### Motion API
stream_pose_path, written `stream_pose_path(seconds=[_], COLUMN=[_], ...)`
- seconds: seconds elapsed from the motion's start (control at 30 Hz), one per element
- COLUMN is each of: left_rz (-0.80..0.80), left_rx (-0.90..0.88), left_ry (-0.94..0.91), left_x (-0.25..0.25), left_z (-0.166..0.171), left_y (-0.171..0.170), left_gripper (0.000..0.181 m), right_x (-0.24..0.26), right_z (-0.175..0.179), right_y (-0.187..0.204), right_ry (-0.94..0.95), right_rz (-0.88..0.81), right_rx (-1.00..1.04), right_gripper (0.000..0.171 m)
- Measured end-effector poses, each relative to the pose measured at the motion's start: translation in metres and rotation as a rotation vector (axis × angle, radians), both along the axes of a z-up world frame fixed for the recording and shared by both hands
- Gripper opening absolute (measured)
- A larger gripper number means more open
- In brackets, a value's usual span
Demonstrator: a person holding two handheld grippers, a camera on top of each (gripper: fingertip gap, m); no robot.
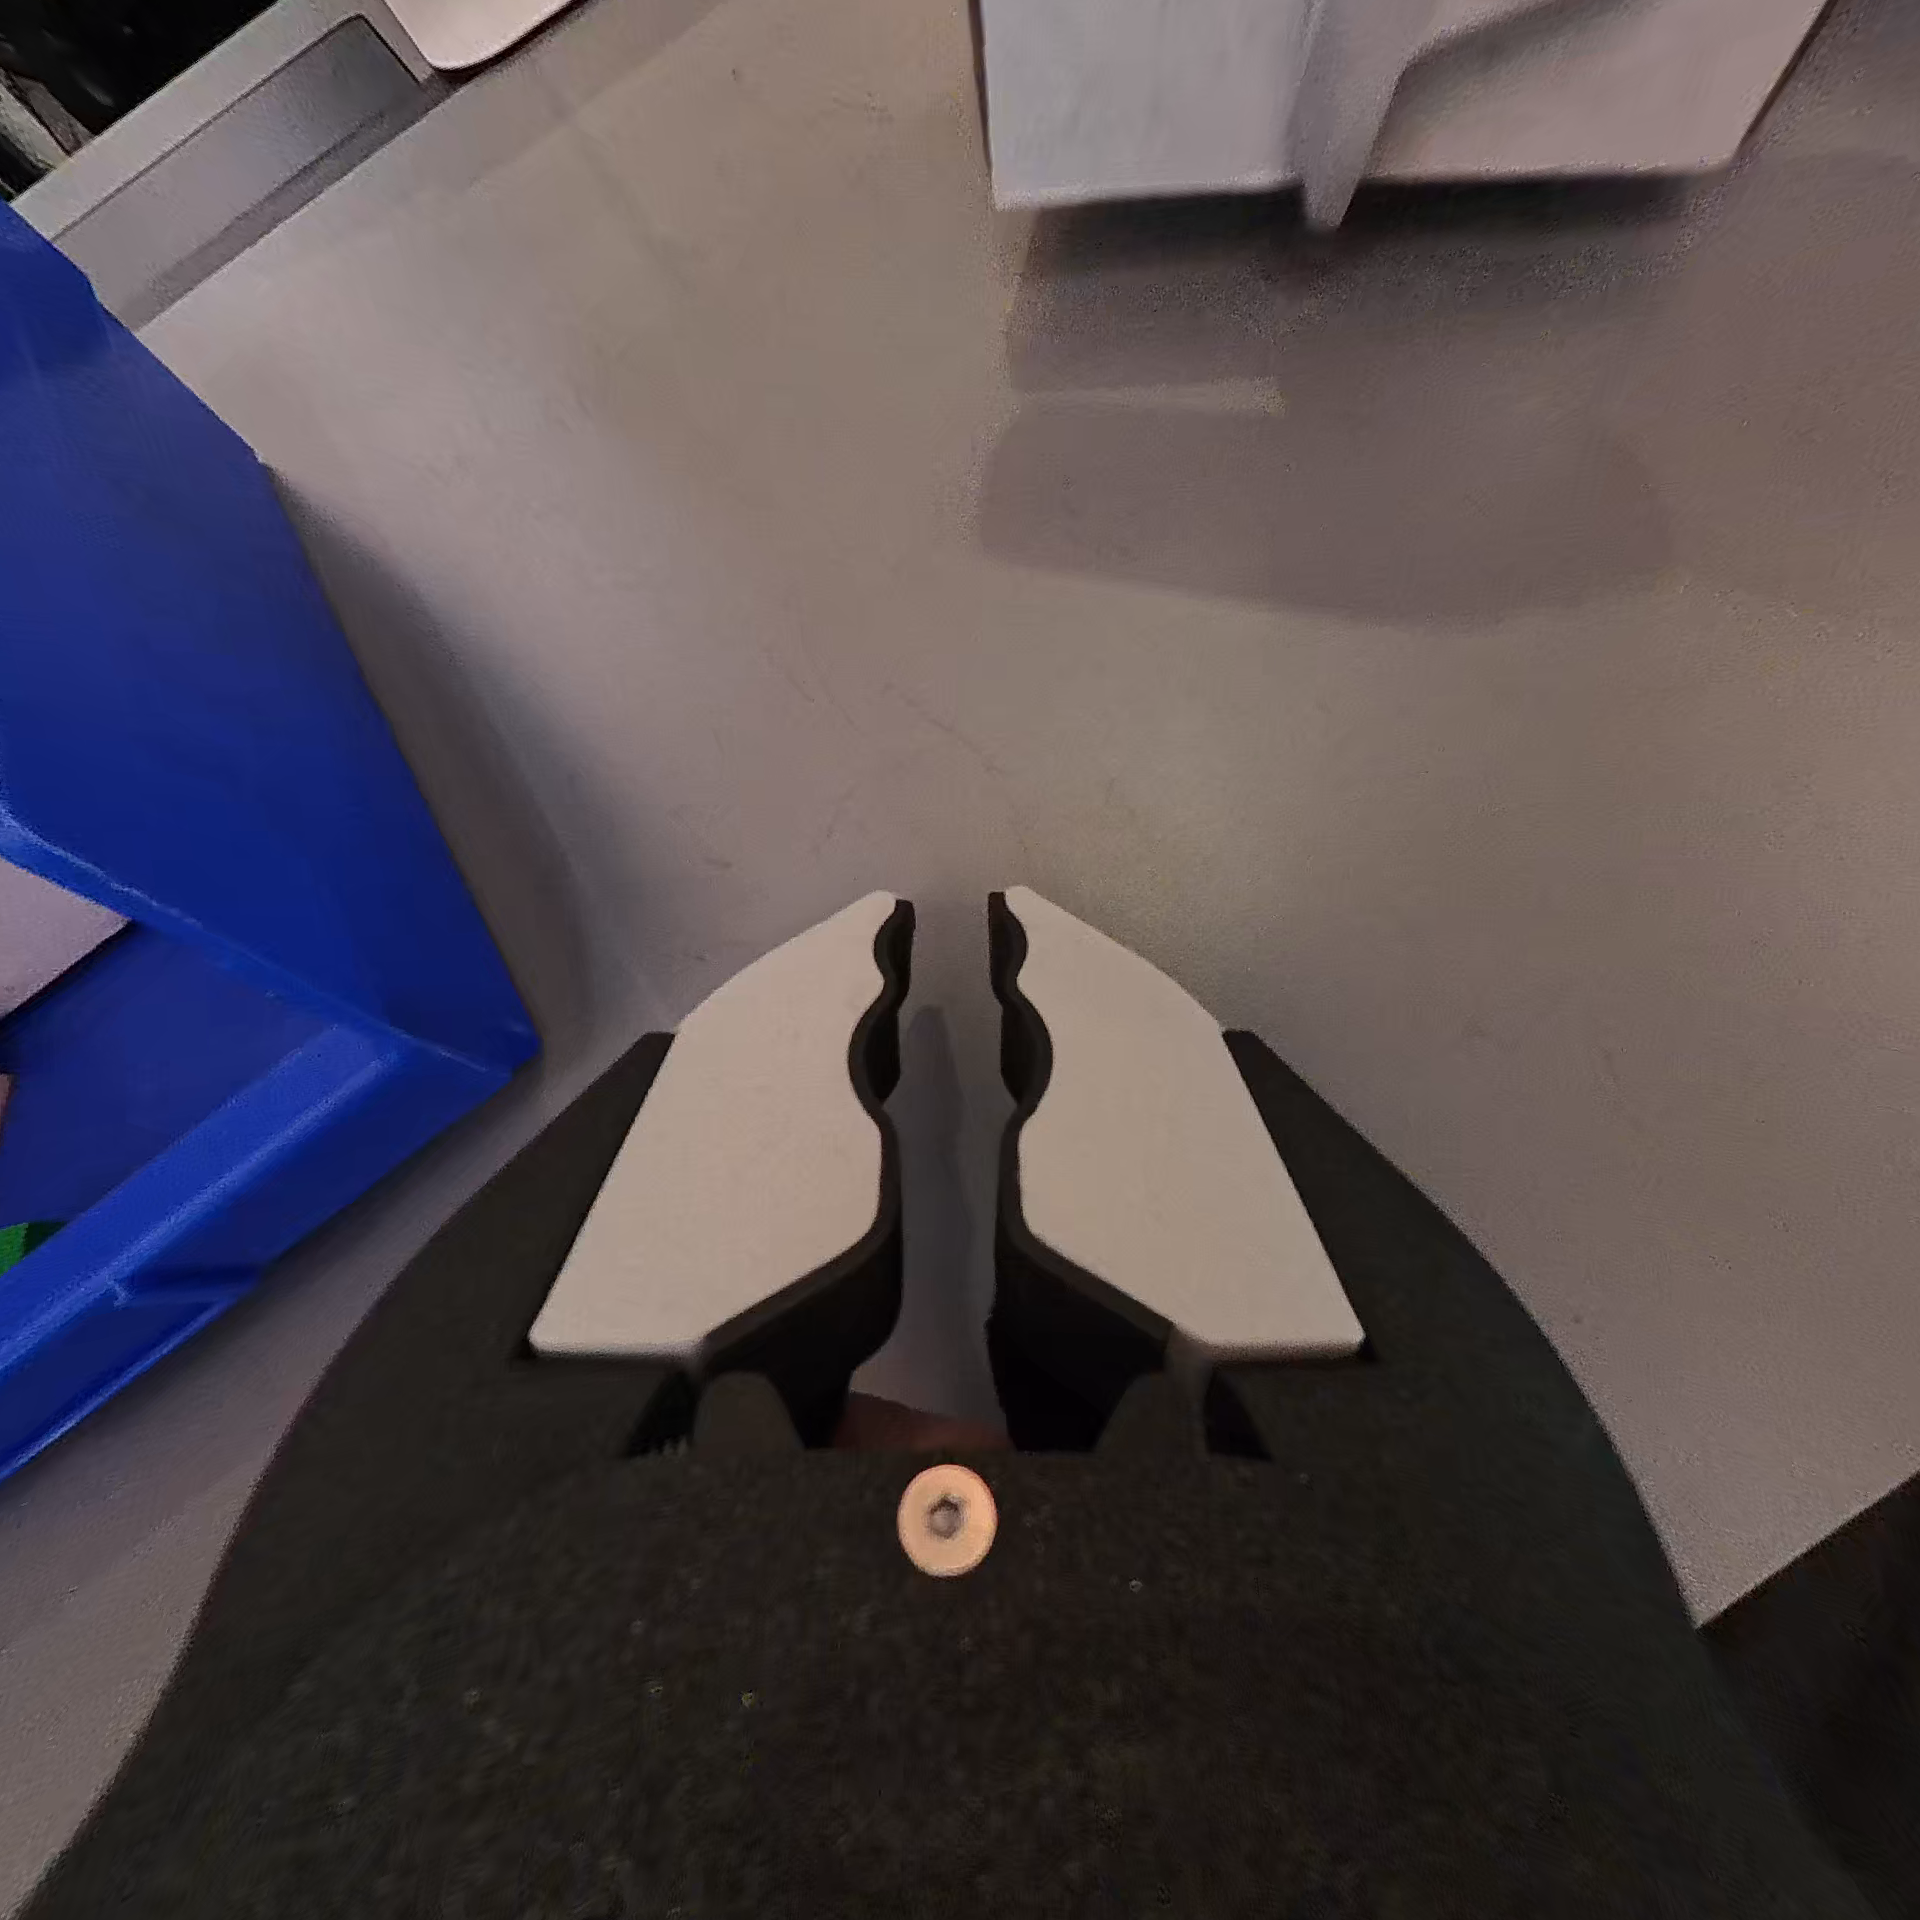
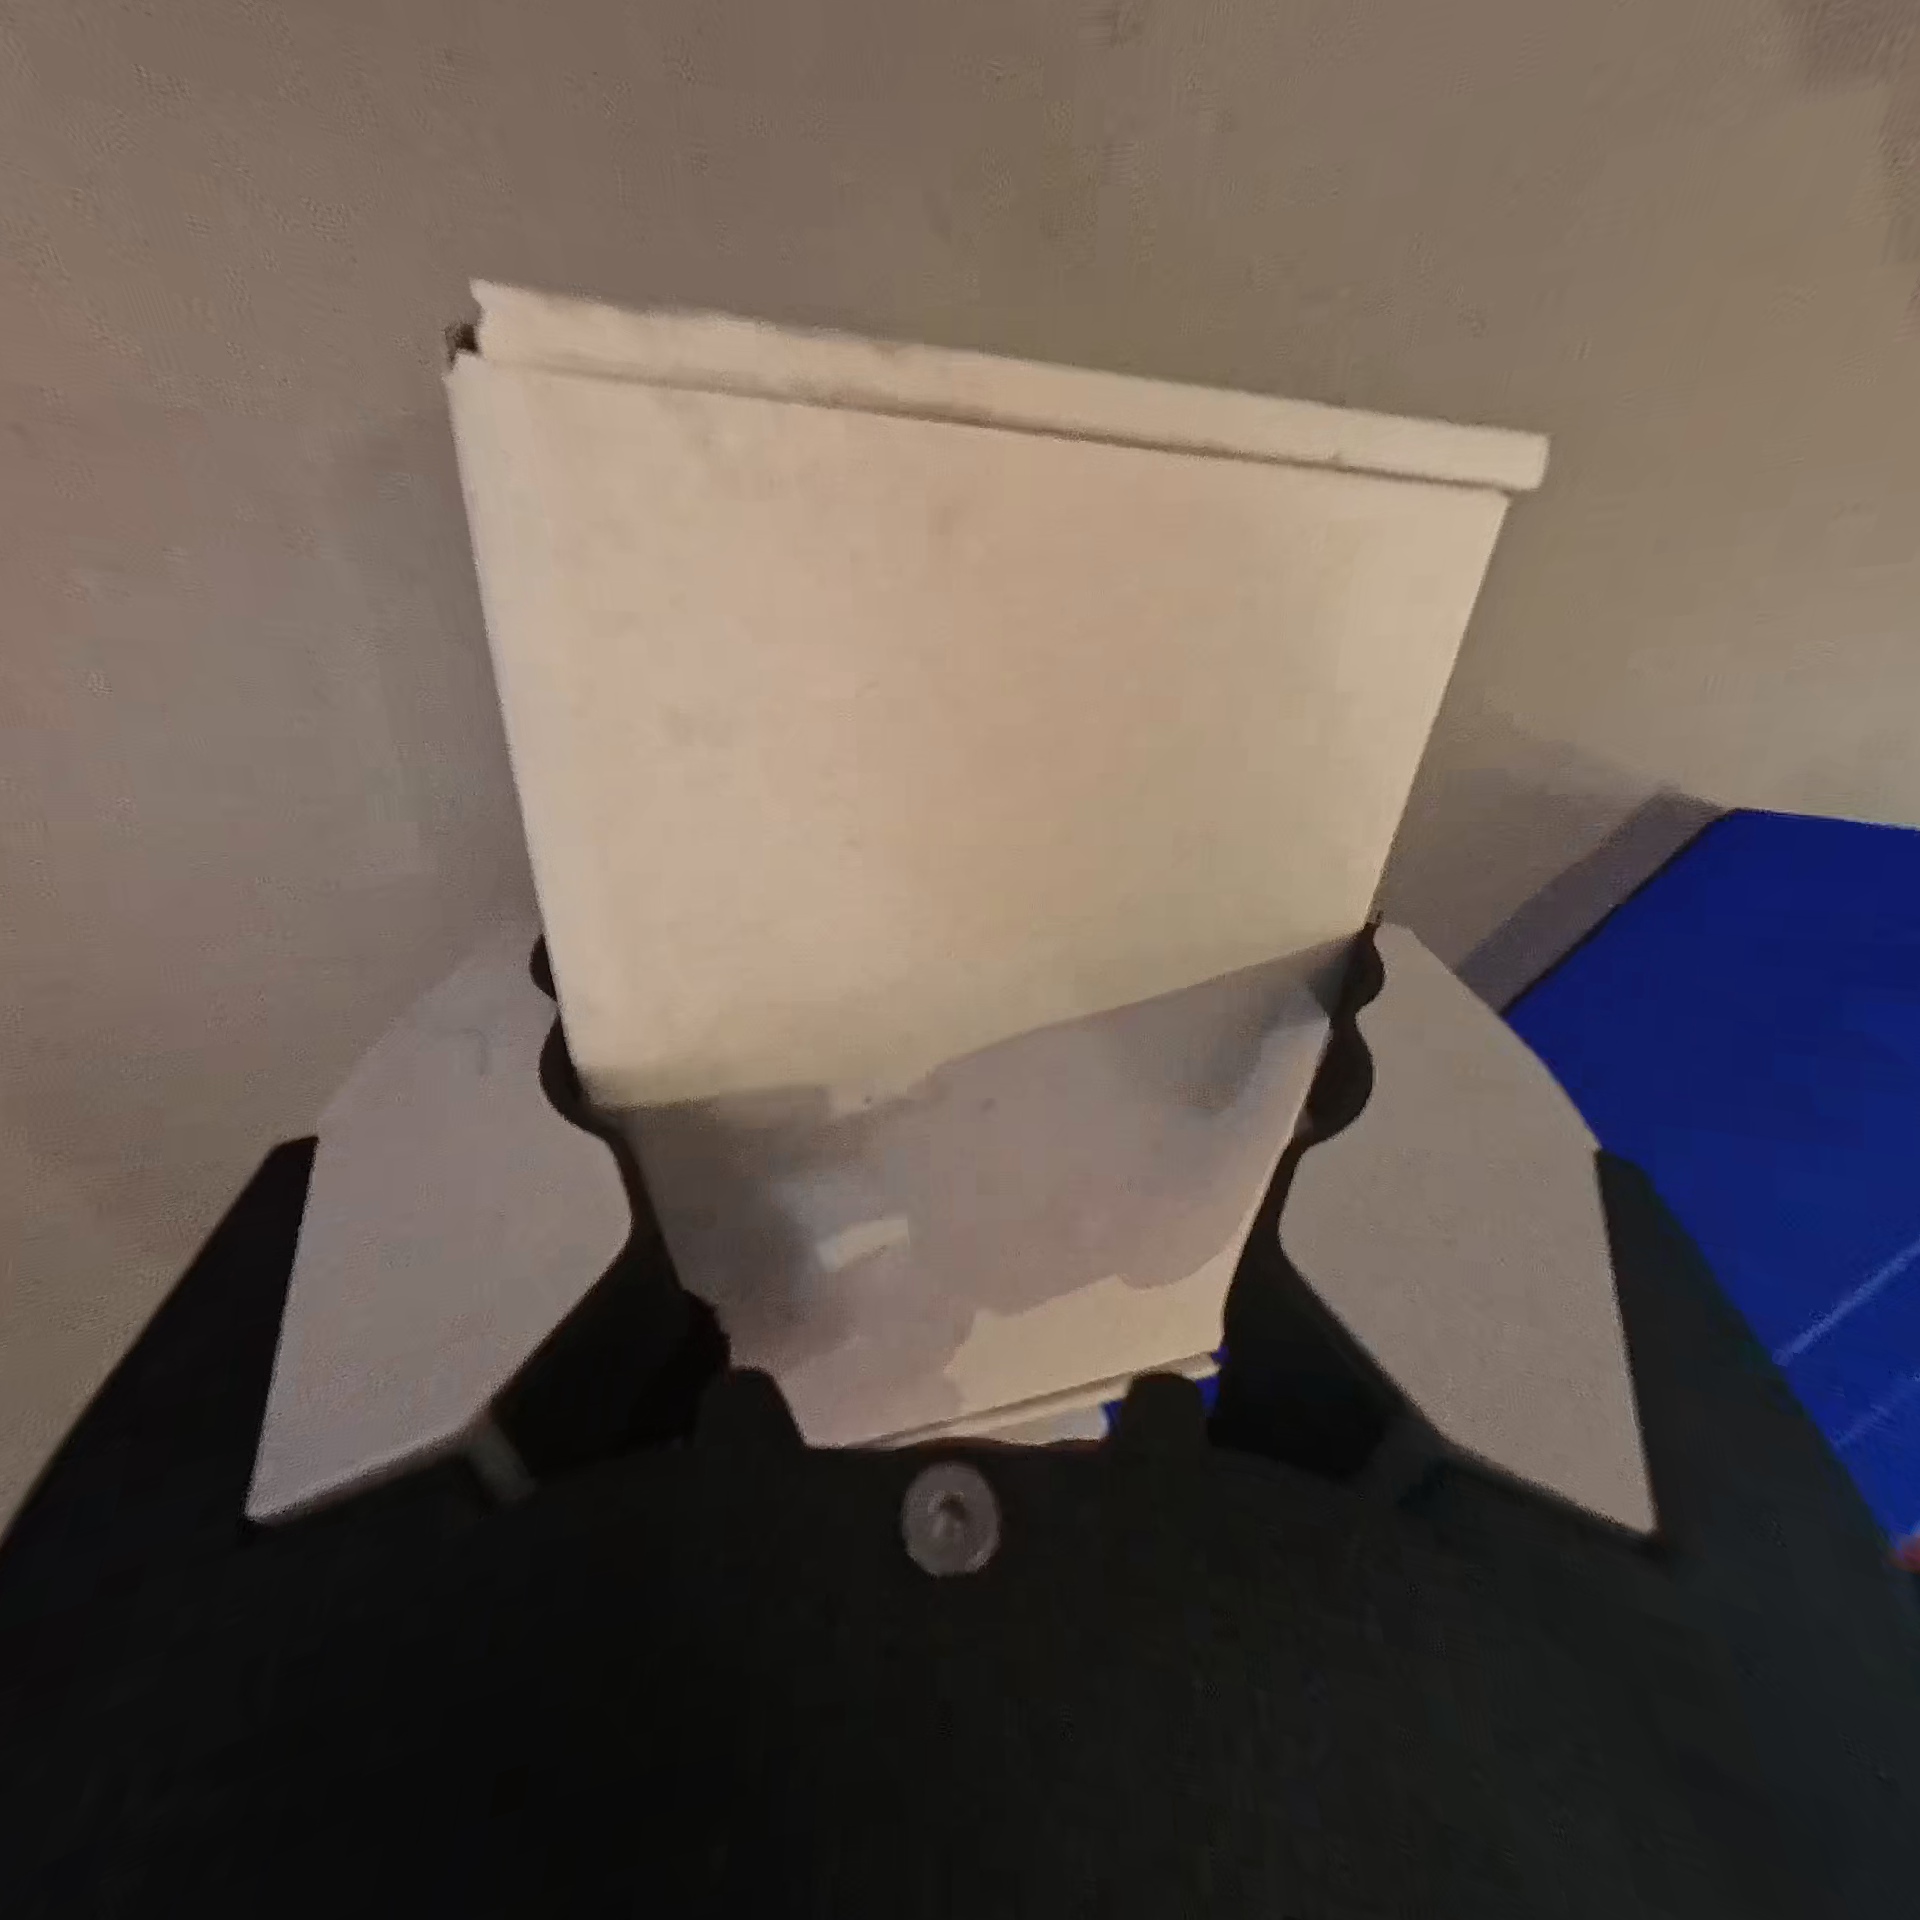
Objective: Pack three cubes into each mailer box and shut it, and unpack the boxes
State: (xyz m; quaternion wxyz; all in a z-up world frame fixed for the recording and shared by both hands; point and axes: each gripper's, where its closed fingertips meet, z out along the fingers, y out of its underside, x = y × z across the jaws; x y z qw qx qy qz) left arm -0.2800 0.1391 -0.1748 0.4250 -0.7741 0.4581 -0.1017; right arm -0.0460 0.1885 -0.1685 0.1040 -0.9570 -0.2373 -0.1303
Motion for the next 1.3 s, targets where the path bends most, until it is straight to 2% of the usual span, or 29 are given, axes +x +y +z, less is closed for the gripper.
stream_pose_path(seconds=[0.13,0.27,0.33,0.4,0.53,0.63,0.8,0.93,1.07,1.2,1.3], left_rz=[0.002,0.006,0.008,0.015,0.031,0.045,0.039,0.068,0.047,0.025,0.015], left_rx=[0.008,0.013,0.016,0.011,0.05,0.13,0.096,0.133,0.204,0.097,0.066], left_ry=[-0.003,-0.038,-0.05,-0.066,-0.046,-0.021,-0.142,-0.13,-0.127,-0.179,-0.22], left_x=[0.0,0.002,0.003,0.004,0.002,-0.002,0.016,0.02,0.027,0.042,0.048], left_z=[0.002,0.009,0.012,0.014,0.015,0.021,0.036,0.034,0.037,0.031,0.033], left_y=[0.0,0.0,0.0,0.0,0.005,0.013,0.009,0.01,0.011,0.009,0.008], left_gripper=[0.013,0.013,0.013,0.013,0.013,0.012,0.012,0.012,0.012,0.013,0.013], right_x=[0.022,0.084,0.134,0.179,0.249,0.269,0.265,0.278,0.285,0.295,0.292], right_z=[0.06,0.138,0.156,0.159,0.131,0.093,0.048,0.024,0.001,-0.017,-0.019], right_y=[0.006,-0.001,-0.008,-0.013,-0.017,-0.024,-0.008,0.007,0.011,0.01,0.011], right_ry=[-0.017,-0.198,-0.274,-0.304,-0.345,-0.3,-0.211,-0.232,-0.174,-0.254,-0.208], right_rz=[0.201,0.472,0.467,0.466,0.539,0.641,0.731,0.783,0.772,0.816,0.79], right_rx=[0.125,0.213,0.158,0.116,0.024,-0.034,-0.048,-0.127,-0.168,-0.208,-0.17], right_gripper=[0.134,0.134,0.134,0.134,0.134,0.134,0.134,0.133,0.132,0.132,0.134])
